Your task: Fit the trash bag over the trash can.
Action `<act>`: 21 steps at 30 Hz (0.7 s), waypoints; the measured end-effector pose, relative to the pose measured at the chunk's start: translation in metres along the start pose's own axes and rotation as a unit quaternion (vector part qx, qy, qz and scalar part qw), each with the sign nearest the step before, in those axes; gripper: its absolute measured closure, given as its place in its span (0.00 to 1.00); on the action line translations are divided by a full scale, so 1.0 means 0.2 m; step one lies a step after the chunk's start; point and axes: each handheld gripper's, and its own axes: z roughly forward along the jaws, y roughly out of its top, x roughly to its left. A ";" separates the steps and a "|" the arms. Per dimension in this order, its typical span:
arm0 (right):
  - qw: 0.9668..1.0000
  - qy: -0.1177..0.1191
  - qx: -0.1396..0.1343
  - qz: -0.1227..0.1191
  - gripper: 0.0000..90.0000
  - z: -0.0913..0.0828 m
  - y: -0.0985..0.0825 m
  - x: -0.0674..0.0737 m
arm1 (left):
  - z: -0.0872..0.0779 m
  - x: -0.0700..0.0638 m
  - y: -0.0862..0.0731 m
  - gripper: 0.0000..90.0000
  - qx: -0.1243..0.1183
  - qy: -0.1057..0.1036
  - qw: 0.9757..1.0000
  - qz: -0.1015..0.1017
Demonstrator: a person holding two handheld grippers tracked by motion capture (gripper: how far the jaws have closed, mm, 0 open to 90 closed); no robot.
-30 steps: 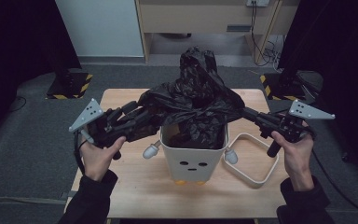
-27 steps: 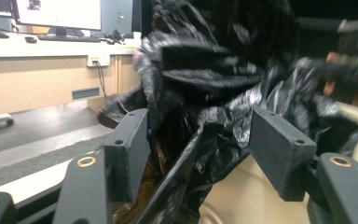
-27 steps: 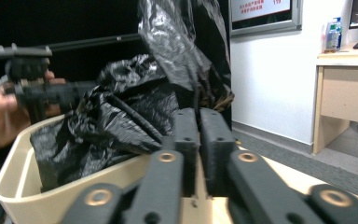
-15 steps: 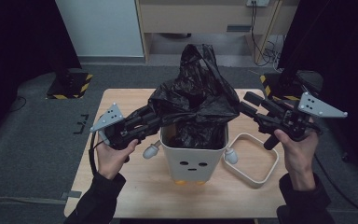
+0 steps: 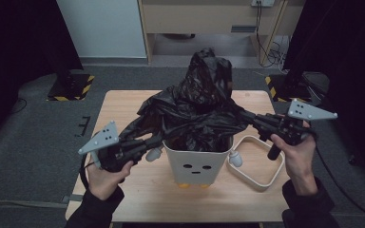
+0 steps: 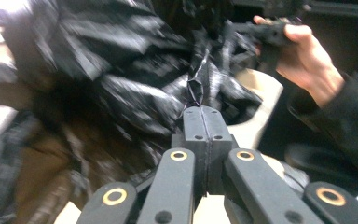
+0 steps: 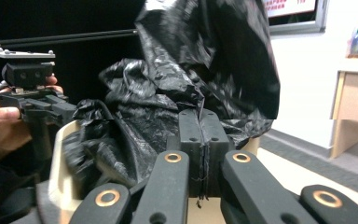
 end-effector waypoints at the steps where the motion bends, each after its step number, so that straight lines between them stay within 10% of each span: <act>1: 1.000 0.004 -0.003 0.007 1.00 -0.02 -0.02 0.01 | 0.00 -0.02 -0.01 1.00 0.005 -0.010 1.000 -0.001; 6: 0.999 0.026 0.001 0.038 1.00 -0.09 -0.13 0.05 | 0.03 -0.09 -0.06 1.00 0.028 -0.039 0.999 -0.004; 21: 0.992 0.074 0.061 0.086 1.00 -0.05 -0.22 0.09 | 0.13 -0.05 -0.18 1.00 0.102 -0.033 0.993 -0.047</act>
